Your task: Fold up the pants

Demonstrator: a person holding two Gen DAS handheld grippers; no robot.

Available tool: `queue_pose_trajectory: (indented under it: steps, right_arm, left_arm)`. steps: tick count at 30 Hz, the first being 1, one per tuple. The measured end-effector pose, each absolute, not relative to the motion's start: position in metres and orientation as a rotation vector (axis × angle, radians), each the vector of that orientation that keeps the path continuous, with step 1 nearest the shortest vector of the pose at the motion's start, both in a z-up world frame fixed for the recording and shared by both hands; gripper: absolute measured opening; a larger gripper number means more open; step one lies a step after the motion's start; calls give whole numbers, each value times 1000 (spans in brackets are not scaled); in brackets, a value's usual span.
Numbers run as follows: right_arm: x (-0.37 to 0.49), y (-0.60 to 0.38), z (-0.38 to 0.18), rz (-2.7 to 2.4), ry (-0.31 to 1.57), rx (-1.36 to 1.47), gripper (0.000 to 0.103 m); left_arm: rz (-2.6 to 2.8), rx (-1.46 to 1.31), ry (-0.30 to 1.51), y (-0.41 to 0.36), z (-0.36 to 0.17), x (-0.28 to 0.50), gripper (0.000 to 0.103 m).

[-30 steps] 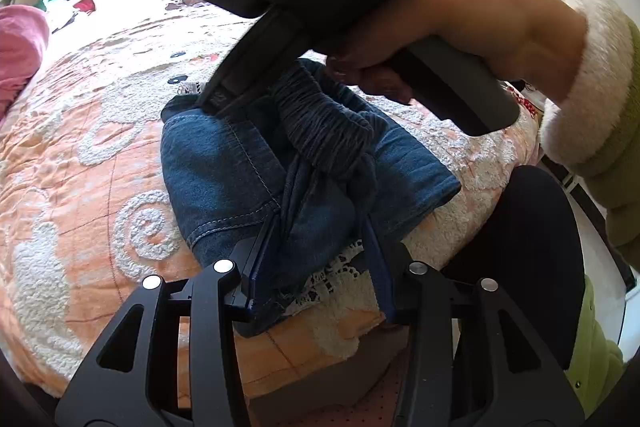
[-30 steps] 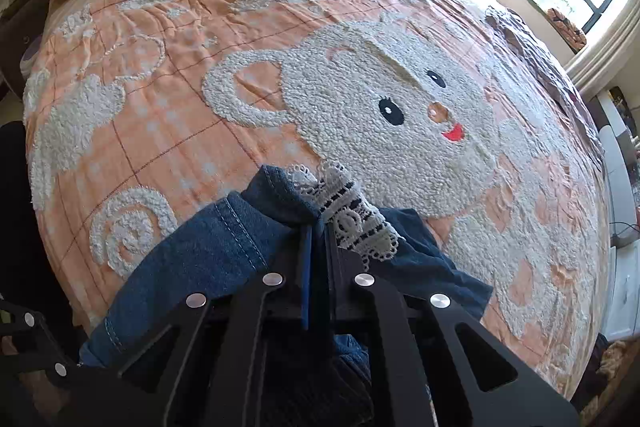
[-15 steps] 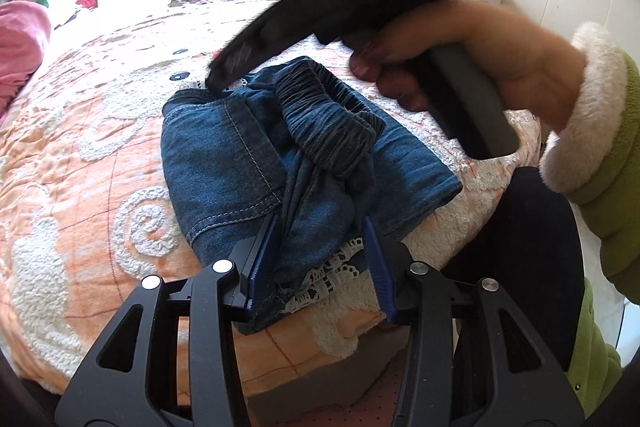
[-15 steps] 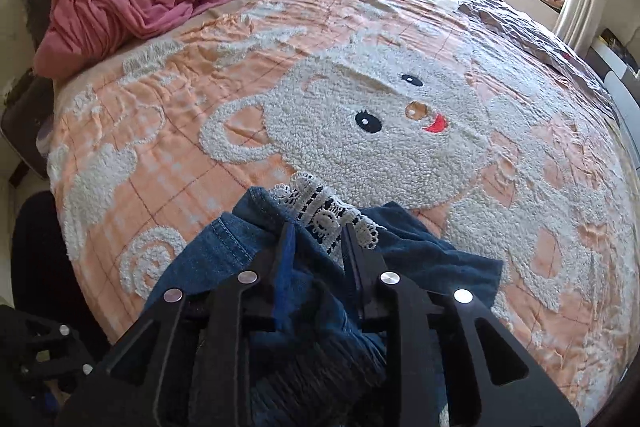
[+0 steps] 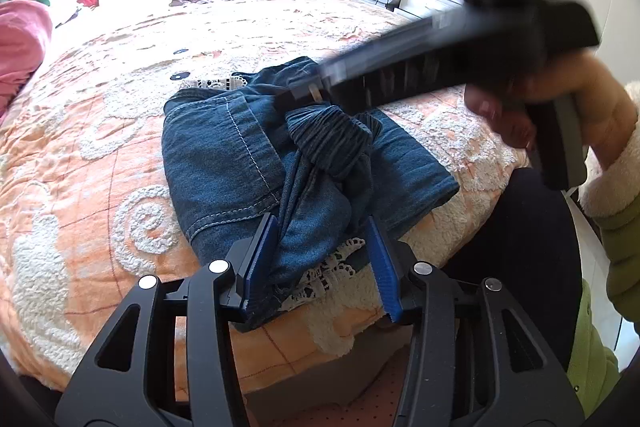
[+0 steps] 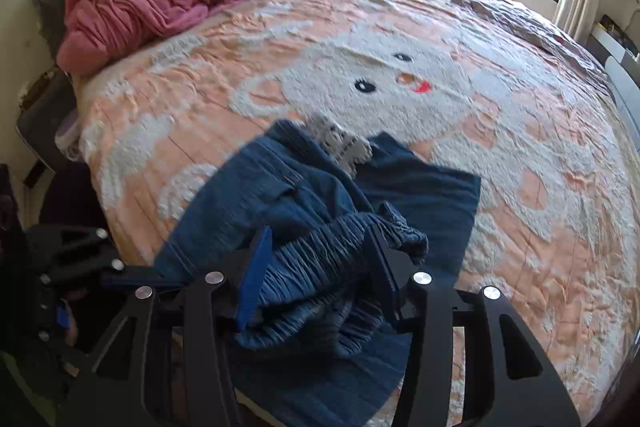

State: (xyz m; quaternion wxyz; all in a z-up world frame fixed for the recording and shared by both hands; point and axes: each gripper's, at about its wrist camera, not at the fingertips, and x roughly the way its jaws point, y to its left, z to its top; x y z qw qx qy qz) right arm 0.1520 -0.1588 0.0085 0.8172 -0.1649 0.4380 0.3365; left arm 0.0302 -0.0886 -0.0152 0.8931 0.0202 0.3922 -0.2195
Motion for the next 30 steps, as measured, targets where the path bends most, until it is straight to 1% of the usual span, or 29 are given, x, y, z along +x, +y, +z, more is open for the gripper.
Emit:
queue_pose_trajectory:
  steps: [2,6,8,10,14,15,17,20,24,30]
  right_arm:
    - [153,-163,-6,695,958,-359,48]
    - [157,-180,-15,704,977,-241,50]
    - [159,-183,-19,691,985,-211,56]
    - [159,-186,-20,688,987,-180,56]
    - [156,-192,-9,695,962,-118,57]
    - [155,-195,-4,698,951,-94,57]
    - [149,-205,6,697,923,-48,64]
    - [138,-219,19,700,876,1,65]
    - [117,-237,29,705,821,24,66]
    - [81,-255,30,723,774,4,66]
  left_arm:
    - [-463,41,816,-90,-15,29,38]
    - [-464,54,816,-94,-14,27,40]
    - [-465,58,817,-95,-13,26,41]
    - [-474,51,818,-94,-12,24,43]
    - [-499,10,818,-87,-8,21,46]
    - [-508,-6,815,-85,-6,20,48]
    - [-520,-36,813,-80,-1,19,50]
    - [-527,-69,806,-74,6,16,52]
    - [-518,-76,777,-67,17,13,56]
    - [-441,-80,753,-47,27,20,58]
